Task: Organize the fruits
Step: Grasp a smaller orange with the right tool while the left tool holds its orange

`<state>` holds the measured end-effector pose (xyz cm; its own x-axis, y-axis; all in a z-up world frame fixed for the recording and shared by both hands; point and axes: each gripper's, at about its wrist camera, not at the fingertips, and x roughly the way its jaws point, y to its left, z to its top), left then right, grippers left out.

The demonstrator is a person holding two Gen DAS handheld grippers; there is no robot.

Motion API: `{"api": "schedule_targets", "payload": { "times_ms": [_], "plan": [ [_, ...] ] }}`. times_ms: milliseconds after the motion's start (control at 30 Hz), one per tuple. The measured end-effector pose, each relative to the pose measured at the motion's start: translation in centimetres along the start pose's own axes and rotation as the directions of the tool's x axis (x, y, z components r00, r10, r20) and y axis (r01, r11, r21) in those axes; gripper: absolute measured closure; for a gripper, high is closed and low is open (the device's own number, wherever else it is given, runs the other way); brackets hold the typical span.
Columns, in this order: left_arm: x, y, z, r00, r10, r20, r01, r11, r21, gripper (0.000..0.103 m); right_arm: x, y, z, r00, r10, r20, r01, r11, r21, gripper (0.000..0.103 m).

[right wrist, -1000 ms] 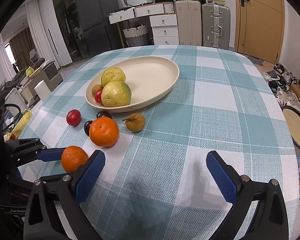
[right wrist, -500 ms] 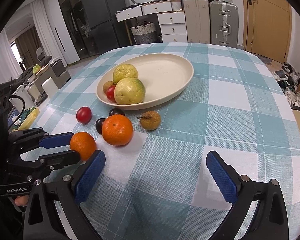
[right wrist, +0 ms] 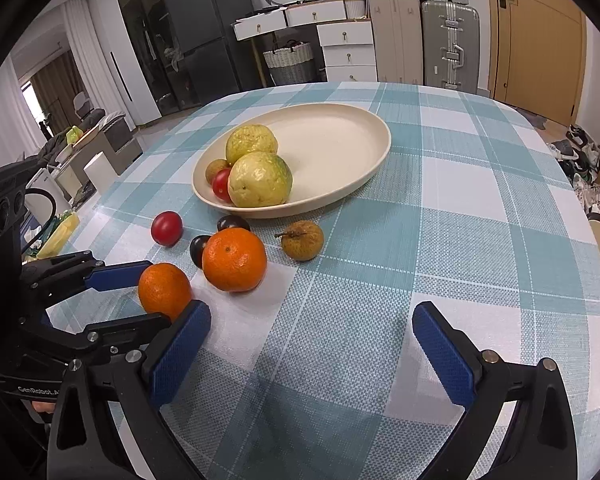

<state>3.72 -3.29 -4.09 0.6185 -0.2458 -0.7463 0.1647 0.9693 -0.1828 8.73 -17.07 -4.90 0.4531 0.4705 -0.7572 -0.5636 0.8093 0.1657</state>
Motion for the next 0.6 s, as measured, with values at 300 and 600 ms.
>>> {"api": "schedule_targets", "payload": {
  "times_ms": [300, 600],
  "plan": [
    [0.3, -0.6, 0.1, 1.0, -0.016, -0.001, 0.016, 1.0, 0.026, 0.066, 0.0, 0.1, 0.0, 1.0, 0.01, -0.001, -0.01, 1.0, 0.001, 0.0],
    [-1.7, 0.8, 0.2, 0.997, -0.002, 0.071, 0.004, 1.0, -0.025, 0.066, 0.5, 2.0, 0.6, 0.996, 0.092, -0.006, -0.092, 0.994, -0.053, 0.017]
  ]
}}
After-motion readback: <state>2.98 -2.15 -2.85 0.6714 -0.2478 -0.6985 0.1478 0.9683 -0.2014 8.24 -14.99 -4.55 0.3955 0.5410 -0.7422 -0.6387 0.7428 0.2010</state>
